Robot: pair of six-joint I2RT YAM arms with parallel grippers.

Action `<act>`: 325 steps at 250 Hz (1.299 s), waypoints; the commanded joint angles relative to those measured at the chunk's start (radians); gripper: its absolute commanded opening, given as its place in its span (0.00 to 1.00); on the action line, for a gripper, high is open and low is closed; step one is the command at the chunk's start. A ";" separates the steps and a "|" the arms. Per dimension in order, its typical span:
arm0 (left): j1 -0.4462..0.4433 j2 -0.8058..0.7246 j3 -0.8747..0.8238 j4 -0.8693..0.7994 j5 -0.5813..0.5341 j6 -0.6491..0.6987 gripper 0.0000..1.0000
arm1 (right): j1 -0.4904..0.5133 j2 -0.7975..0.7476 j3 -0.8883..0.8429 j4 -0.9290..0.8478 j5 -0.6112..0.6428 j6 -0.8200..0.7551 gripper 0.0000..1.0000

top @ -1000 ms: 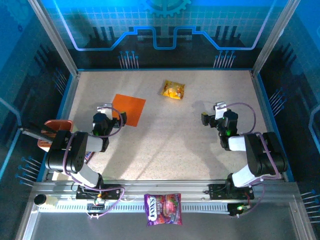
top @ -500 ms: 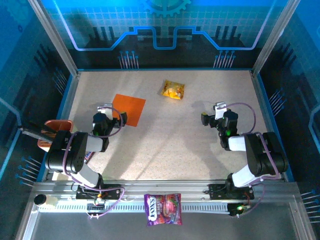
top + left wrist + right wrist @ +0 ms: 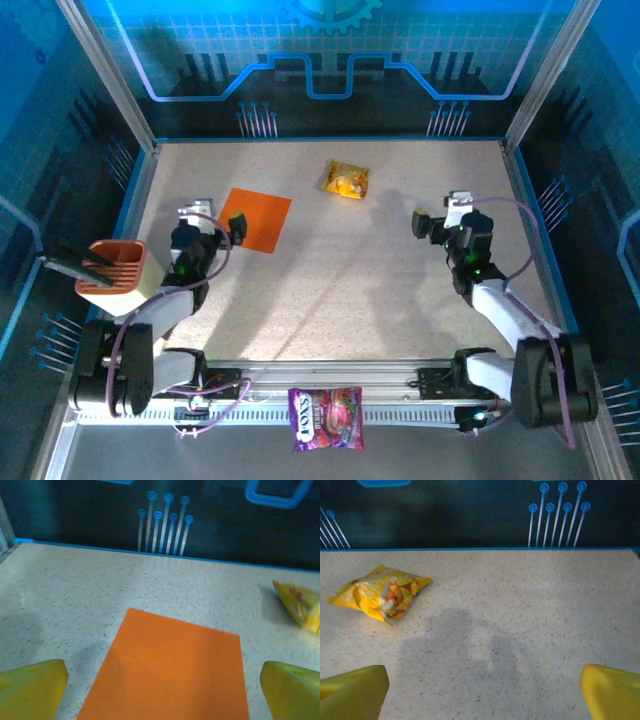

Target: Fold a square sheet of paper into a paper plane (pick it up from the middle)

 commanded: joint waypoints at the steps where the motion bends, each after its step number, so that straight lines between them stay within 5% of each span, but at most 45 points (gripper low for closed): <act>1: 0.013 -0.065 0.121 -0.342 -0.078 -0.195 1.00 | -0.019 -0.075 0.136 -0.500 0.015 0.236 0.99; 20: 0.015 -0.059 0.188 -0.469 -0.039 -0.327 1.00 | -0.030 -0.103 0.158 -0.577 -0.114 0.288 0.99; 44: 0.016 0.010 0.260 -0.505 0.253 -0.267 1.00 | -0.032 -0.136 0.139 -0.572 -0.319 0.342 0.99; 79: 0.008 0.192 0.410 -0.615 0.441 -0.269 1.00 | -0.018 -0.203 0.071 -0.516 -0.437 0.434 0.99; 204: -0.017 0.693 0.845 -0.923 0.391 -0.243 1.00 | 0.063 -0.104 0.127 -0.539 -0.455 0.488 0.99; 325: -0.090 0.808 0.817 -0.932 0.393 -0.316 1.00 | 0.066 -0.159 0.169 -0.677 -0.302 0.495 0.99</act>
